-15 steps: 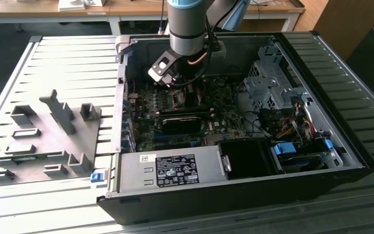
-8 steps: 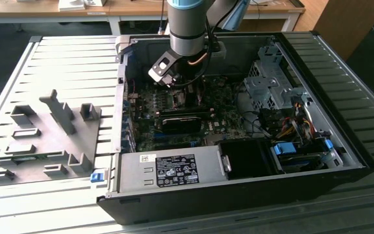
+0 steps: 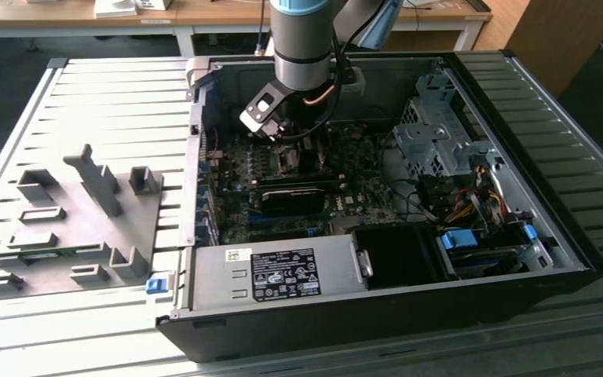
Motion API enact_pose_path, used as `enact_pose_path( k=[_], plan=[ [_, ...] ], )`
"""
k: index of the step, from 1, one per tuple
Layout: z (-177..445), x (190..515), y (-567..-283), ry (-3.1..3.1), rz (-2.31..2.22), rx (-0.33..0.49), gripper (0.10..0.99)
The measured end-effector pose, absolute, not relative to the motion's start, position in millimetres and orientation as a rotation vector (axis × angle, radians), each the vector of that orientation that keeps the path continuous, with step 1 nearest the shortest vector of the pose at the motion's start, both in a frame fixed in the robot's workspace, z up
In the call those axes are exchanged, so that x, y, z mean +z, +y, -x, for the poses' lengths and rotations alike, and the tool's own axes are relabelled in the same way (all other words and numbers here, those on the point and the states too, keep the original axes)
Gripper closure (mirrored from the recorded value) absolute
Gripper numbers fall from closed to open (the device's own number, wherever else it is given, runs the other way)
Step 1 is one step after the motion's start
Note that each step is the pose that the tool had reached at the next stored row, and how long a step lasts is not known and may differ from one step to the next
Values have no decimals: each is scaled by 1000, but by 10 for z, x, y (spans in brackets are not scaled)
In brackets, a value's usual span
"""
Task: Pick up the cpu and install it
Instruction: 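Place the cpu into insertion slot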
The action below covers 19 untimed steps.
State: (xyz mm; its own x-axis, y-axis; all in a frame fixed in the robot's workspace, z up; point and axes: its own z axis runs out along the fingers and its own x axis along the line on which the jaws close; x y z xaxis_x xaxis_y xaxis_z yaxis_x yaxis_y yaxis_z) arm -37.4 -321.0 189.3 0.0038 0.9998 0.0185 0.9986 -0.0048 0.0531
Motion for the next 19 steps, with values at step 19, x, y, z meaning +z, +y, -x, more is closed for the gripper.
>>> enact_pose_path(
  k=[19],
  plan=[
    [372,1889,-3207,2199,-2208,80,475]
  ],
)
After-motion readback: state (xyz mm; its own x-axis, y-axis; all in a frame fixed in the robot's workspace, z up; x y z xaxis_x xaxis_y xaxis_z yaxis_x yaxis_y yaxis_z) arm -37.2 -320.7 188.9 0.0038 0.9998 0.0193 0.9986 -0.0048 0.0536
